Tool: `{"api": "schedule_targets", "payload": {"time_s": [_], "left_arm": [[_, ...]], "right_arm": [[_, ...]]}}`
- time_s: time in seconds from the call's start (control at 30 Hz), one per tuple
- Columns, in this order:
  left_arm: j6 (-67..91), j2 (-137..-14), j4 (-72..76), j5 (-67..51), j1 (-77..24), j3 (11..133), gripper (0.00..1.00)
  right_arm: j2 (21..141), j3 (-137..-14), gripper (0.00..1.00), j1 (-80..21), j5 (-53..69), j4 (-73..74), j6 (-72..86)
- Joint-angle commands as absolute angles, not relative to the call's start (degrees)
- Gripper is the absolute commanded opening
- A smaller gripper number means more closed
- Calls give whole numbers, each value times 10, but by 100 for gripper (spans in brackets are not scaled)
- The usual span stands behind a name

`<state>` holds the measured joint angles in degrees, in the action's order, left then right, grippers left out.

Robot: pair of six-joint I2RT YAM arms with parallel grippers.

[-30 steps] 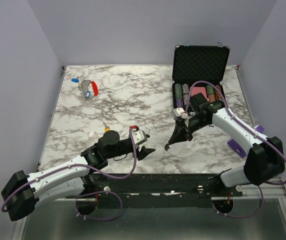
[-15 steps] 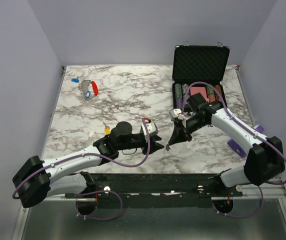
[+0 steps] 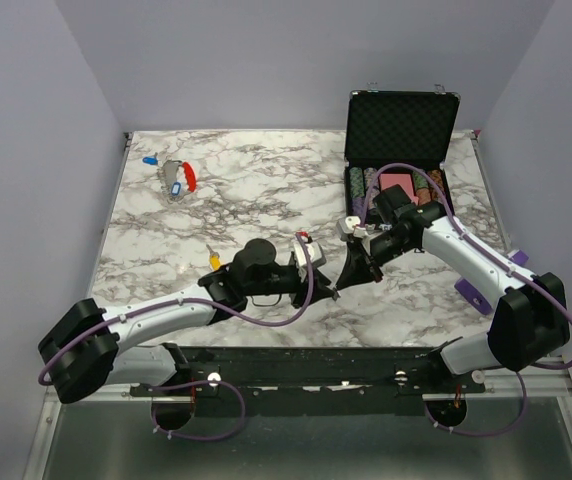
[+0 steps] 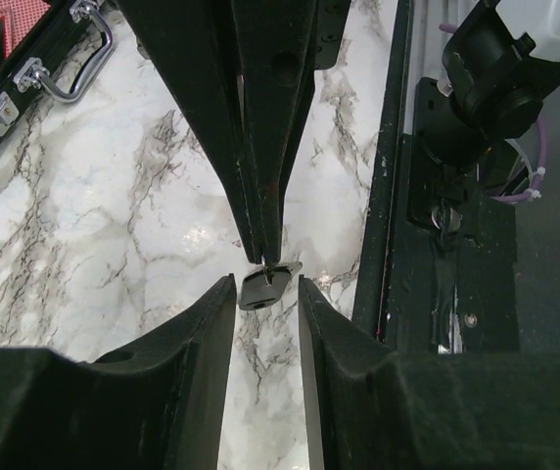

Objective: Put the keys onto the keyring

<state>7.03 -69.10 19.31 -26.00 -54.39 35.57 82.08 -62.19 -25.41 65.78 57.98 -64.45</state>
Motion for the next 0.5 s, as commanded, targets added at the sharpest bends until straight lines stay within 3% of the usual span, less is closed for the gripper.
{"api": "schedule_targets", "payload": {"time_s": [0.0, 0.1, 0.47], "left_arm": [[75, -701, 214, -259, -548, 379, 38], [75, -708, 210, -267, -548, 385, 32], [69, -717, 197, -268, -548, 382, 27]], "right_arm": [[824, -633, 1, -259, 649, 571, -638], [824, -633, 1, -258, 649, 570, -638], [824, -633, 1, -259, 651, 570, -637]]}}
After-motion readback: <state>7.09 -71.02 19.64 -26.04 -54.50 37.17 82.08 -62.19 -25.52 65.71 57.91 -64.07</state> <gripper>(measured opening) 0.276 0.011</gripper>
